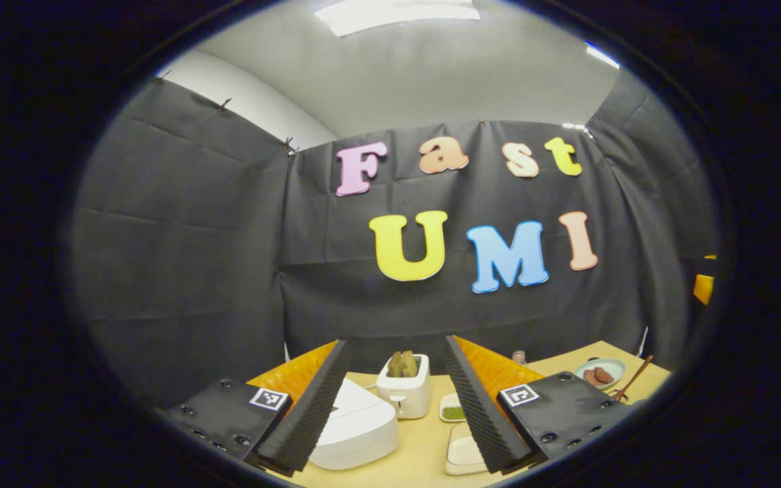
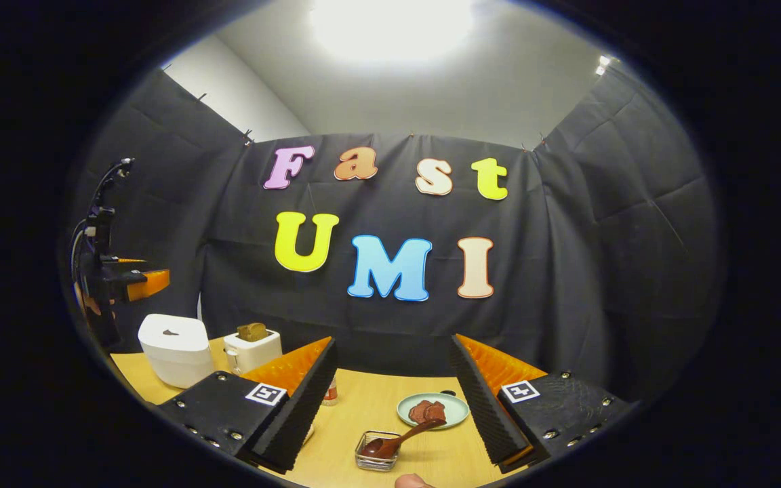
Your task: Close the left gripper, press the button to open the rice cooker; take a wooden spoon from the chopstick holder with the right hand, scoop a spoonful of rice and pour it into the rice cooker, then put the wooden spoon back into the chopstick holder.
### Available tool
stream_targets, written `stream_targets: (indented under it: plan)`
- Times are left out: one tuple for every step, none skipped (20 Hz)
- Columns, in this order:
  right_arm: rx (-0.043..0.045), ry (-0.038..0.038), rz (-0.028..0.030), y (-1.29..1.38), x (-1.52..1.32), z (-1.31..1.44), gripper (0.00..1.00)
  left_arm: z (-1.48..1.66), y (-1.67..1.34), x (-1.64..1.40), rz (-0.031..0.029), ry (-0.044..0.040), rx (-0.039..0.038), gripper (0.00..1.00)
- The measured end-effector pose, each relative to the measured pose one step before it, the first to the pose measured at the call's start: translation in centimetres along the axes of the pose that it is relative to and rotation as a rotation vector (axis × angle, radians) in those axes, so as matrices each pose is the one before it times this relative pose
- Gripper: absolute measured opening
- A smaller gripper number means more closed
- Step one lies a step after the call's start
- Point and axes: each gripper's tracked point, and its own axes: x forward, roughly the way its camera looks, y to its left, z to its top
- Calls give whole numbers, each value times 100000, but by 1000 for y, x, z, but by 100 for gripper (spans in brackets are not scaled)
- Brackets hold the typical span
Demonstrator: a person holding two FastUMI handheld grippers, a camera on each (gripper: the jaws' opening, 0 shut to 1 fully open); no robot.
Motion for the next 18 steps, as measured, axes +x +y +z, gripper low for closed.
stream_targets:
  plan:
    - [1545,-117,169,681,-501,140,99,722,-713,-1503,-2743,-1998,-506,94]
    - [1323,-303,536,757,-528,142,99,783,-656,-1418,-2640,-2337,-111,98]
    - [647,190,22,497,-411,94,99,381,-642,-1090,-1751,-2073,985,98]
    - [521,316,-736,183,-469,-123,99,241,-295,-1046,-932,-369,1166,94]
    - [522,25,-279,322,-434,73,99,59,-394,-1186,-1166,-628,1197,92]
    - [522,-334,-494,425,-461,88,99,14,-203,-970,-369,-578,290,92]
    - [266,-280,-816,227,-440,94,99,181,-350,-850,-487,-632,-1092,91]
    - [451,-24,-973,105,-448,-76,99,36,-263,-750,-299,-95,-2323,91]
    - [475,108,28,303,-334,-70,99,-75,-223,-821,-431,-136,-2419,91]
    - [354,452,333,557,-284,-175,96,-29,103,-588,625,-479,-1498,91]
    - [154,595,331,315,-269,-178,99,168,190,-401,449,-397,-485,92]
    - [-99,147,346,323,-254,-46,97,77,167,-310,388,-321,311,91]
    - [-243,-212,89,160,-203,83,100,-193,59,-383,-90,292,358,91]
    - [-311,-514,217,213,-197,169,99,-242,-22,-70,-71,599,400,96]
    - [-178,-469,-11,205,-136,101,99,-93,136,30,409,502,5,91]
    - [-206,-431,411,164,-52,69,99,-47,131,-81,403,270,-382,91]
    - [-314,-366,519,333,30,61,99,-38,350,-363,934,-152,-740,91]
    - [-606,-431,339,199,0,192,100,-84,296,-309,330,324,-994,96]
